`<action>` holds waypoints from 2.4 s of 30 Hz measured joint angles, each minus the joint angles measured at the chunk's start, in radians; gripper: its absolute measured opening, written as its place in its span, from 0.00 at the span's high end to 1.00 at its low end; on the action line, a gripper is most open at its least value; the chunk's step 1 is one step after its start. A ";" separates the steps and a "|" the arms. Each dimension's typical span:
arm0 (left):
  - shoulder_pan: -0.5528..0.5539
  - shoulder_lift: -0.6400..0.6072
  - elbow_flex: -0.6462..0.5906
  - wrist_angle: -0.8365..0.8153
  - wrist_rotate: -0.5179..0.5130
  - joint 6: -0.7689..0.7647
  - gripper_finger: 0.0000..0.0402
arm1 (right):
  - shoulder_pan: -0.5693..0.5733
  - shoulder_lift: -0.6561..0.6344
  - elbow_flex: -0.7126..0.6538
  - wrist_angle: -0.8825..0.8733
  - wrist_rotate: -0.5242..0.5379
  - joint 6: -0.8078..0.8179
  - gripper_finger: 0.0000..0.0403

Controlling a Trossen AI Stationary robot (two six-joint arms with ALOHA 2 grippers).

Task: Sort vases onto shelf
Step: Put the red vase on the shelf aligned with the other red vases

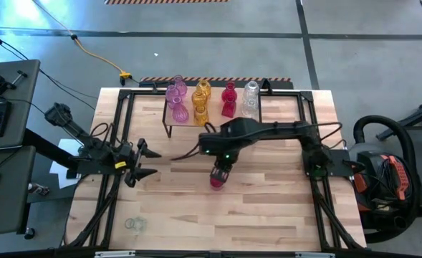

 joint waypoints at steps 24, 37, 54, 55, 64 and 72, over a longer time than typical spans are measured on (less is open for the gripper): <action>0.106 0.438 0.471 -0.229 -0.048 0.059 0.29 | 0.416 -0.444 0.000 0.000 0.921 0.077 0.80; 0.315 0.733 0.802 -0.472 0.249 -0.005 0.29 | 0.660 -0.595 -0.220 0.000 1.230 0.163 0.80; 0.510 1.143 1.061 -0.628 0.591 0.047 0.29 | 0.805 -1.100 -1.091 0.185 1.367 0.649 0.80; 0.514 1.165 1.073 -0.631 0.601 0.051 0.29 | 0.813 -1.122 -1.135 0.215 1.367 0.653 0.80; 0.494 1.326 1.153 -0.715 0.623 0.105 0.29 | 0.857 -1.267 -1.424 0.377 1.367 0.728 0.80; 0.441 1.383 1.222 -0.734 0.619 0.164 0.29 | 0.857 -1.344 -1.546 0.439 1.368 0.775 0.80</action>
